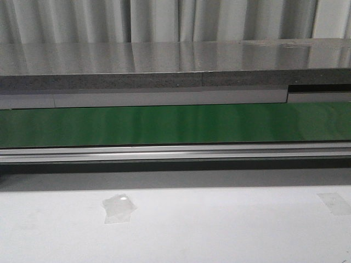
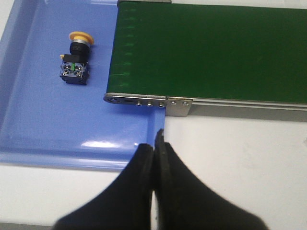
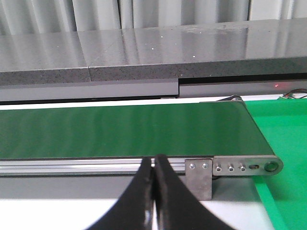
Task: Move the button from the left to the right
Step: 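Move the left gripper down over the yellow push-button in the blue bin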
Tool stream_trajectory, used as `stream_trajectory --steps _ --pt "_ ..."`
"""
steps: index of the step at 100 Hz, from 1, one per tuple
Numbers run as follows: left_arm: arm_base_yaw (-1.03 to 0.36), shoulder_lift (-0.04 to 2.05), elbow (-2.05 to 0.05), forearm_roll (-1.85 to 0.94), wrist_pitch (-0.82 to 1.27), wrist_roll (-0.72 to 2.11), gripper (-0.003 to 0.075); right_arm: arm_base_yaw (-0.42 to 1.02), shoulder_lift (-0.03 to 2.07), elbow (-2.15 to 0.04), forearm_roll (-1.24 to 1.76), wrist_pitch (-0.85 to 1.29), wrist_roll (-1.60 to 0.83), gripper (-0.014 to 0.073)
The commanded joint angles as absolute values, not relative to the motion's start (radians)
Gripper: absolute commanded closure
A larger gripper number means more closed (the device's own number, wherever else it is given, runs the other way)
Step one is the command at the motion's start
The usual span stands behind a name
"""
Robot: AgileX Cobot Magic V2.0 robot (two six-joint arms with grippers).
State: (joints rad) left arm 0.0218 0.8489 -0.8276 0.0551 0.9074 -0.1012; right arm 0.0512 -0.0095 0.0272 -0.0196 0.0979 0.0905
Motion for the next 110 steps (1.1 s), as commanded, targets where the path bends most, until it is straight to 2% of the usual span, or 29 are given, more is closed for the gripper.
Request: stream_trajectory --steps 1,7,14,21,34,38,43,75,110 --pt "0.023 0.86 -0.864 0.045 0.851 -0.101 0.0739 0.056 -0.03 0.012 -0.024 0.016 0.086 0.0662" --pt "0.023 0.863 -0.864 0.043 0.851 -0.101 0.0728 0.056 -0.03 0.012 -0.024 0.016 0.086 0.0662" --pt "0.023 0.863 -0.864 0.039 0.851 -0.085 0.0659 0.056 -0.03 0.012 -0.024 0.016 0.086 0.0662" --pt "0.023 0.863 -0.864 0.037 0.851 -0.078 0.0519 0.056 -0.03 0.012 -0.024 0.016 0.086 0.0662" --pt "0.023 0.863 -0.864 0.037 0.851 -0.078 0.0167 0.056 -0.03 0.012 -0.024 0.016 0.086 0.0662" --pt "0.023 0.863 -0.864 0.037 0.851 -0.078 0.0092 0.056 -0.03 0.012 -0.024 0.016 0.086 0.0662" --pt "0.023 0.863 -0.864 0.037 0.853 -0.078 0.0045 0.056 -0.03 0.012 -0.024 0.016 0.086 0.0662" --pt "0.05 0.884 -0.909 0.046 0.842 -0.078 0.0062 0.056 -0.03 0.012 -0.024 0.016 0.086 0.0662" --pt "0.257 1.17 -1.152 0.061 0.823 0.006 0.0062 0.056 -0.03 0.012 -0.024 0.016 0.086 0.0662"
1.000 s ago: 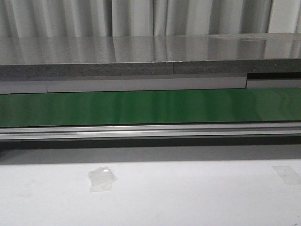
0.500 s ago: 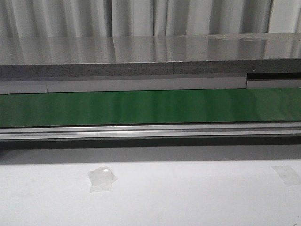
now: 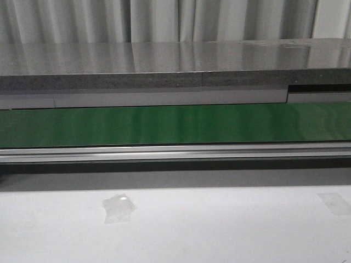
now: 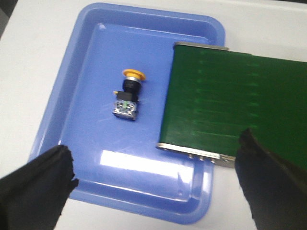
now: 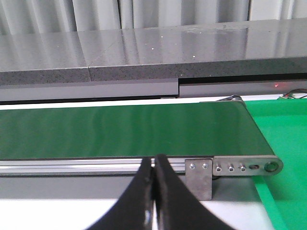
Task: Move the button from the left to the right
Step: 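Move the left gripper down over the yellow push-button in the blue bin, then close the left gripper around the yellow push-button's black body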
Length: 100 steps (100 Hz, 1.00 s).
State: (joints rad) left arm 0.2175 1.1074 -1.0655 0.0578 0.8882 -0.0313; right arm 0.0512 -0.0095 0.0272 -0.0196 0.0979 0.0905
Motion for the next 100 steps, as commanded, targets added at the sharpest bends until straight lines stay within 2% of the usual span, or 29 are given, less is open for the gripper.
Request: stream_trajectory --steps 1,24,41,100 --pt "0.264 1.186 -1.163 0.061 0.823 0.011 0.0062 0.056 -0.03 0.012 -0.024 0.016 0.086 0.0662" --pt "0.358 1.448 -1.35 0.0 0.825 0.093 0.0062 0.056 -0.03 0.012 -0.024 0.016 0.086 0.0662" --pt "0.374 1.597 -1.43 -0.064 0.817 0.162 0.0062 0.056 -0.03 0.012 -0.024 0.016 0.086 0.0662" --pt "0.376 1.838 -1.443 -0.069 0.733 0.184 0.0062 0.056 -0.03 0.012 -0.024 0.016 0.086 0.0662"
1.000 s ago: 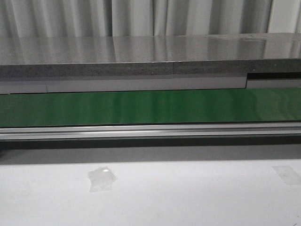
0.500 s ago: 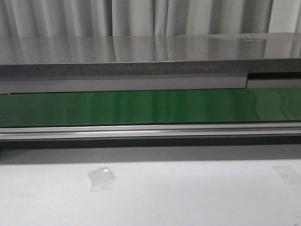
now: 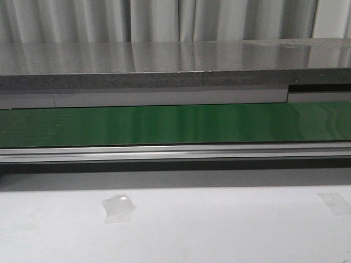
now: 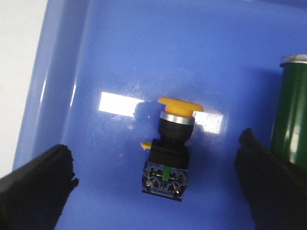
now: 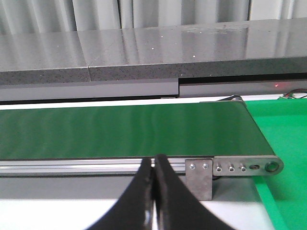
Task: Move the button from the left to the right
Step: 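Close the left gripper around the yellow push-button's black body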
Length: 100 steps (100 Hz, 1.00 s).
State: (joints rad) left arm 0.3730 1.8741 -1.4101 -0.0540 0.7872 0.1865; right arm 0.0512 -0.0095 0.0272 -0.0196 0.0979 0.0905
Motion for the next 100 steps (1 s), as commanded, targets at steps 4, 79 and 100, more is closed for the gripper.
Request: stream_trajectory --steps 4,79,100 --pt "0.376 1.845 -1.443 -0.069 0.729 0.184 0.0062 0.056 -0.03 0.012 -0.024 0.016 0.086 0.0662" --pt "0.376 1.992 -1.443 -0.096 0.696 0.184 0.0062 0.056 -0.03 0.012 -0.024 0.016 0.086 0.0662" --pt "0.376 2.009 -1.441 -0.098 0.693 0.182 0.0075 0.056 -0.03 0.012 -0.024 0.016 0.086 0.0662"
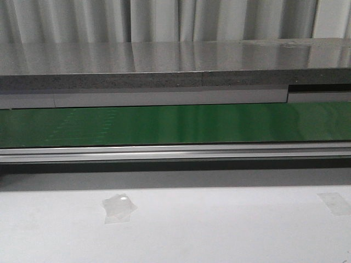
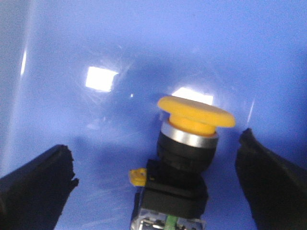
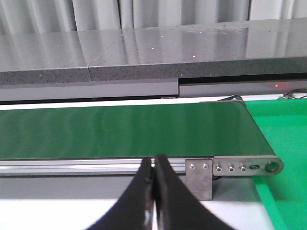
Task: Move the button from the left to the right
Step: 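Close the left gripper around the yellow push-button's black body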
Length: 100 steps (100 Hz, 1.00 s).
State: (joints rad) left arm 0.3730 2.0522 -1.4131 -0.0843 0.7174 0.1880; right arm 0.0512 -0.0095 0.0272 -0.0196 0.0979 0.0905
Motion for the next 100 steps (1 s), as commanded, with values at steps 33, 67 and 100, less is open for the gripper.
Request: stream_trajectory --steps 33,67,100 --pt "0.376 2.046 -1.439 -0.108 0.725 0.178 0.0315 0.056 -0.03 0.012 -0.024 0.016 0.086 0.0662" --pt "0.376 2.012 -1.466 -0.122 0.77 0.178 0.0616 0.056 -0.03 0.012 -0.024 0.016 0.086 0.0662" --pt "0.367 1.82 -1.503 -0.137 0.803 0.199 0.0616 0.056 -0.03 0.012 -0.024 0.016 0.086 0.0662"
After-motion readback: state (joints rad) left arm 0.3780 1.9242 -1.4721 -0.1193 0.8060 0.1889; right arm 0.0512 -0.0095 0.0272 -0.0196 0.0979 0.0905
